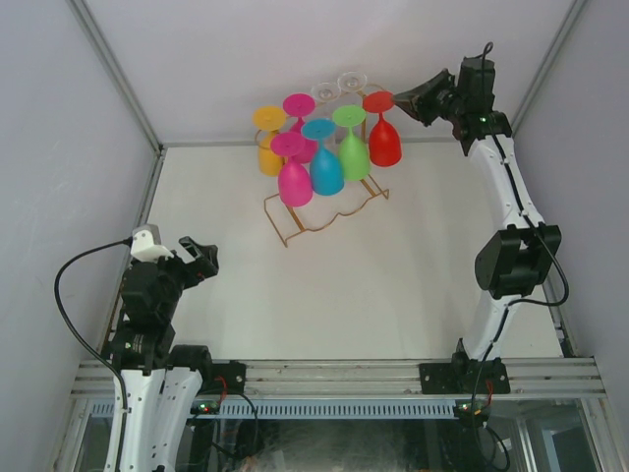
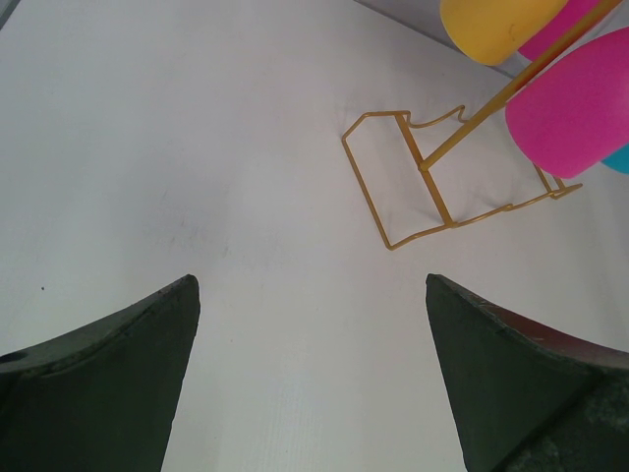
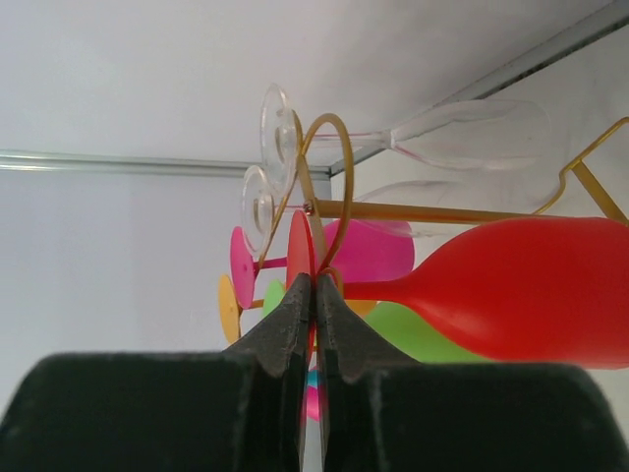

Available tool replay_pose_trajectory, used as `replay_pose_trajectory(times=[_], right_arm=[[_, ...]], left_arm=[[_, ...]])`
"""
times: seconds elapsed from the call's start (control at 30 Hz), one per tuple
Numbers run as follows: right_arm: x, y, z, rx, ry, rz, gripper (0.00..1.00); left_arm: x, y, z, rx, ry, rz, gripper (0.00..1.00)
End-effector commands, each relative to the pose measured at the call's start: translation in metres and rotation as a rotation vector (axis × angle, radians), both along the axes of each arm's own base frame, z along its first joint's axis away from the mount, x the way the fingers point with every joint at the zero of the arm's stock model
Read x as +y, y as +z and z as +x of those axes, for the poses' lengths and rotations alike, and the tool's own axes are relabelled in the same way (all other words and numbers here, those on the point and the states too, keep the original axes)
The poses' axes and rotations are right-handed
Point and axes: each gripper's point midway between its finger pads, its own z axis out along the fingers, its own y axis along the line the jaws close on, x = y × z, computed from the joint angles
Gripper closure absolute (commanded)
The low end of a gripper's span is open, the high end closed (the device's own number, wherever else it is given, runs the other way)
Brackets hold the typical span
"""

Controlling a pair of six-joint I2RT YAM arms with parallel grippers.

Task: Take the wine glass off the wine glass rack
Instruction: Pick up the wine glass from the wine rack.

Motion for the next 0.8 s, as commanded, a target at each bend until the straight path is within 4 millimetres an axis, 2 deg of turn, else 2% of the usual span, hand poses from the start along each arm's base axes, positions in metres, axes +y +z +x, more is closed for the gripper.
replay_pose_trajectory(times=[0.0,0.37,0.77], right_arm=[[-0.006,0.069,-0.02,-0.171,-0.045,0.019,1.0],[-0.015,0.071,-0.028,-0.165,-0.049,0.035,1.0],[-0.014,0.058,-0.028,-0.142,-0.034,0.021,1.0]], left_arm=[[0.002,0.003,0.003,-0.011,0.006,0.0,0.0],[0.003,0.002,0.003,-0.008,0.012,0.002,0.0],[0.001,0.0,0.004,0.001,0.005,-0.001,0.0]])
